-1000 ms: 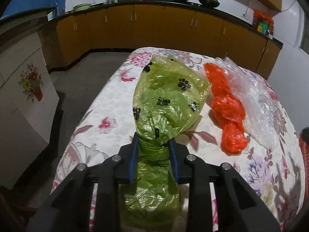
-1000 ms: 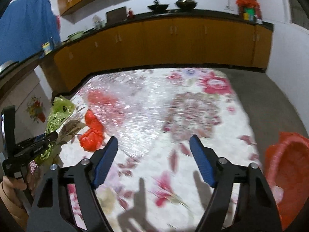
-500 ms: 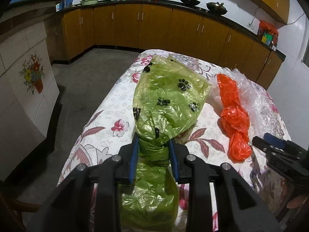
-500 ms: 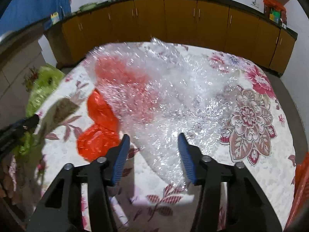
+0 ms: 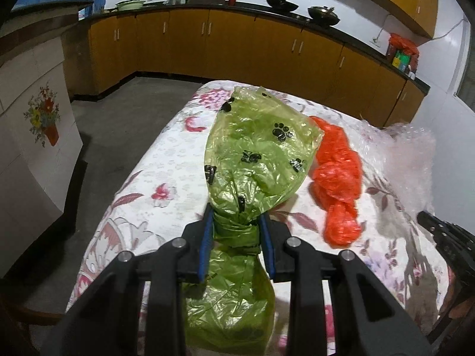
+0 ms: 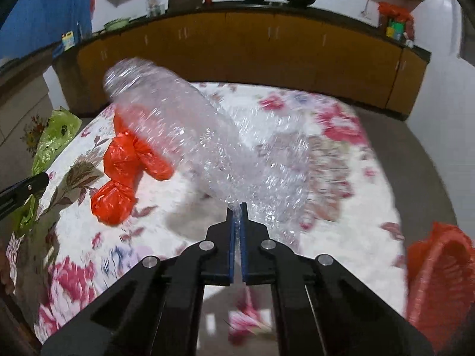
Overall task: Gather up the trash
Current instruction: 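Carry the bubble wrap and green bag toward the wastebasket with both grippers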
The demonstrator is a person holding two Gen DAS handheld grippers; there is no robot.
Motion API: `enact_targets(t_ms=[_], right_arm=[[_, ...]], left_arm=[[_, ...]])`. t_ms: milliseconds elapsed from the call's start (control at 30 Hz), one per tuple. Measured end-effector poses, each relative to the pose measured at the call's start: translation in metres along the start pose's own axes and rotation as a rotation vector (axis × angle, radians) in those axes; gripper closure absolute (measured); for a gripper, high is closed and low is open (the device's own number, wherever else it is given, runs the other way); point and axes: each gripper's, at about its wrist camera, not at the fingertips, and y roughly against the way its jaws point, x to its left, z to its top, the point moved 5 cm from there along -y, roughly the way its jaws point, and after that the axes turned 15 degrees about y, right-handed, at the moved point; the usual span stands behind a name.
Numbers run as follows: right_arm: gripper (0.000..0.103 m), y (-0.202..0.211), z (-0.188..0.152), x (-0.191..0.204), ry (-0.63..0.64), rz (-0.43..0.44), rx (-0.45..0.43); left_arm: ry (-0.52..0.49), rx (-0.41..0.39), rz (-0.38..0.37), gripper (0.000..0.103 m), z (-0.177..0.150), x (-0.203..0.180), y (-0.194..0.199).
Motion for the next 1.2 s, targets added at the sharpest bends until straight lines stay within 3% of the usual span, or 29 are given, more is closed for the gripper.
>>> enact_targets(t_ms=[633,1200], right_arm=[[0.100,0.114,-0.068,-0.095,-0.103,-0.210,-0.075],[0.100,0.166,-0.138,-0.152,-0.209,-0.359,-0.023]], left_arm=[[-0.167,0.041,-0.168,0.074,-0.046,-0.107,0.028],[-0.305,0.113,-0.321,0.074,-0.102,-0.203,0.045]])
